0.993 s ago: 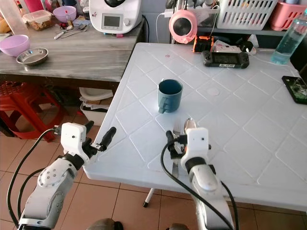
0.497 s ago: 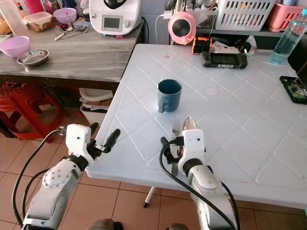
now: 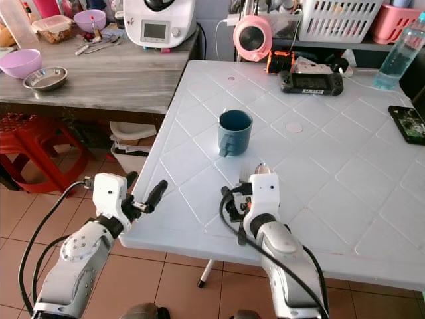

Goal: Setting the table

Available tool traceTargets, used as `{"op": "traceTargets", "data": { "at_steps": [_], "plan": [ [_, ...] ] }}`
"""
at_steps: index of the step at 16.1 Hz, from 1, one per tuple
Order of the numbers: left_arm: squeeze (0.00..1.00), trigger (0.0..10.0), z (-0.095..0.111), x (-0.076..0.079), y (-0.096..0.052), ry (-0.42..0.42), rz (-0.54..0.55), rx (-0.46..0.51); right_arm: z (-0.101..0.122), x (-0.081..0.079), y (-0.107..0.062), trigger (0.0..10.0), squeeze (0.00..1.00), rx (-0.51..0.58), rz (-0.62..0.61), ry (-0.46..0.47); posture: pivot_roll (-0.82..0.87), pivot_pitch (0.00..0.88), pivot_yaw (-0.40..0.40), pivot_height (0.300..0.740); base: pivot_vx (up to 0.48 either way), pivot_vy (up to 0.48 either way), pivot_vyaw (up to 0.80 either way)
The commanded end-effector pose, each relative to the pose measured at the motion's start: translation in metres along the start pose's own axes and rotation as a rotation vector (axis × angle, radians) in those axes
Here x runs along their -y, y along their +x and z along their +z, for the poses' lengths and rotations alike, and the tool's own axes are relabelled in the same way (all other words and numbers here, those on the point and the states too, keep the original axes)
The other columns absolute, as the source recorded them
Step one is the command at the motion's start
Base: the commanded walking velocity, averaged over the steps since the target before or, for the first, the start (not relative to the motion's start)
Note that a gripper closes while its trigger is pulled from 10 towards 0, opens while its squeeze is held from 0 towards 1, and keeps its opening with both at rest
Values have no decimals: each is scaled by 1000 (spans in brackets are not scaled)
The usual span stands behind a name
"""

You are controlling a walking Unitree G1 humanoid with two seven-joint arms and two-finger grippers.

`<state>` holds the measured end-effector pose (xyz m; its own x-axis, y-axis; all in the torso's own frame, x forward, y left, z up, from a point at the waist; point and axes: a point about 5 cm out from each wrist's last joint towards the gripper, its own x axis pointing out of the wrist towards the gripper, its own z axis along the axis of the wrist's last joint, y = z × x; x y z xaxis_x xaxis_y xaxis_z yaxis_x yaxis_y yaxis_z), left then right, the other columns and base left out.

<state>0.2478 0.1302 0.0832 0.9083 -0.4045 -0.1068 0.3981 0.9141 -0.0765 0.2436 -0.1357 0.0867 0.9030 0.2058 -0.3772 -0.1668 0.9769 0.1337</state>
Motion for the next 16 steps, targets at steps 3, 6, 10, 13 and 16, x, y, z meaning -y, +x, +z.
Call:
{"op": "traceTargets", "data": {
  "at_steps": [3,6,10,13,16],
  "plan": [
    [0,10000,0,-1,2,12,0,-14,-4,2,4,0,0,-56,-19,46,-61,0,29,740,0,0,0],
    [0,10000,-1,0,2,13,-2,-15,-6,1,6,0,0,-99,-13,50,-58,0,26,740,0,0,0],
    [0,10000,-1,0,2,10,-5,-21,-22,5,3,314,0,-230,1,69,-56,0,26,740,0,0,0],
    [0,10000,-2,1,2,10,-15,-29,-25,11,0,0,0,-268,16,51,-59,0,27,740,0,0,0],
    [0,10000,-4,2,3,8,-25,-41,-27,18,-1,0,0,-297,17,50,-60,0,28,740,0,0,0]
  ]
}}
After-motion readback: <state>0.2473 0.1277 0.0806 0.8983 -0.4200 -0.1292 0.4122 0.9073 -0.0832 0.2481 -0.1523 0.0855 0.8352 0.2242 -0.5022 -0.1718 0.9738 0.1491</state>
